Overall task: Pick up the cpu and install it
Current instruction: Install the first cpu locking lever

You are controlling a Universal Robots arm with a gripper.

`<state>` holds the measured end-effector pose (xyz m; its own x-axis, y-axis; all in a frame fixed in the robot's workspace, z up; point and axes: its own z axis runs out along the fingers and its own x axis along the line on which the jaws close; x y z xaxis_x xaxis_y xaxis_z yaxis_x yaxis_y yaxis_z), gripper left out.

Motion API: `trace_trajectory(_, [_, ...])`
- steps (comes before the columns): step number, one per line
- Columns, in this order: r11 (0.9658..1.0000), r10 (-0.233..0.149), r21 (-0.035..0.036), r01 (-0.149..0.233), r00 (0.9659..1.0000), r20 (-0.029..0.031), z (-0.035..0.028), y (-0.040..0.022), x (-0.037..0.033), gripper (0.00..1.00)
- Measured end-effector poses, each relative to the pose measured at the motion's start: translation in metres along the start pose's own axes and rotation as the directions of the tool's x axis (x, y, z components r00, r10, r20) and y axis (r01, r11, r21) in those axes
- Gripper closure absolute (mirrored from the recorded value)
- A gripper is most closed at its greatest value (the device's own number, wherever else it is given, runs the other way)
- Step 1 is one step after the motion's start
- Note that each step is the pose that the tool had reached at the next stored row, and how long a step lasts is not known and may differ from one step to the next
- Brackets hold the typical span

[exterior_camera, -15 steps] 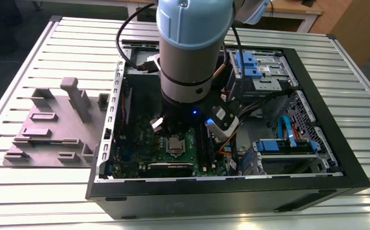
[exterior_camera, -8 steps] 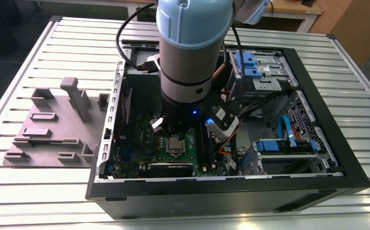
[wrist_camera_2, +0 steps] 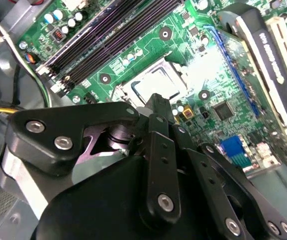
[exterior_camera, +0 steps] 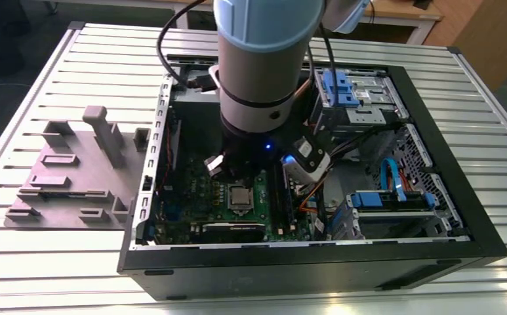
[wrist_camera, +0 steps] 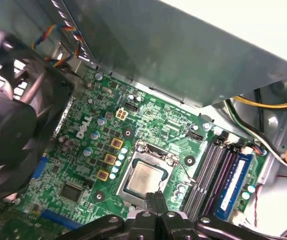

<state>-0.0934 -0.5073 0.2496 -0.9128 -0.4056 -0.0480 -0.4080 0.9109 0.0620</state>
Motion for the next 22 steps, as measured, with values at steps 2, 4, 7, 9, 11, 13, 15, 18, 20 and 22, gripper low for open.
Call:
trace_trajectory(2, [1.0,0.0,0.0,0.0,1.0,0.0,-0.0061,0.0004,-0.0003,0.9])
trace_trajectory(4, [1.0,0.0,0.0,0.0,1.0,0.0001,-0.0118,0.0007,-0.0006,0.9])
trace_trajectory(7, [1.0,0.0,0.0,0.0,1.0,0.0,-0.0179,0.0011,-0.0009,0.9])
trace_trajectory(9, [1.0,0.0,-0.0003,0.0,1.0,0.0004,-0.0179,0.0011,-0.0009,0.9])
trace_trajectory(11, [1.0,0.0,-0.0004,0.0,1.0,0.0003,-0.0181,0.0011,-0.0009,0.9])
trace_trajectory(13, [1.0,-0.001,-0.0053,0.001,1.0,0.0027,-0.0182,0.0011,-0.0009,0.9])
trace_trajectory(15, [0.9997,-0.001,-0.024,0.001,0.9999,0.0126,-0.018,0.0013,-0.001,0.9])
trace_trajectory(18, [0.9988,-0.001,-0.0488,0.002,0.9997,0.0246,-0.0181,0.0015,-0.0011,0.9])
trace_trajectory(20, [0.9976,0.0,-0.0688,0.002,0.9994,0.034,-0.018,0.0015,-0.0012,0.9])
trace_trajectory(22, [0.9957,0.001,-0.093,0.003,0.999,0.0457,-0.018,0.0015,-0.0012,0.9])
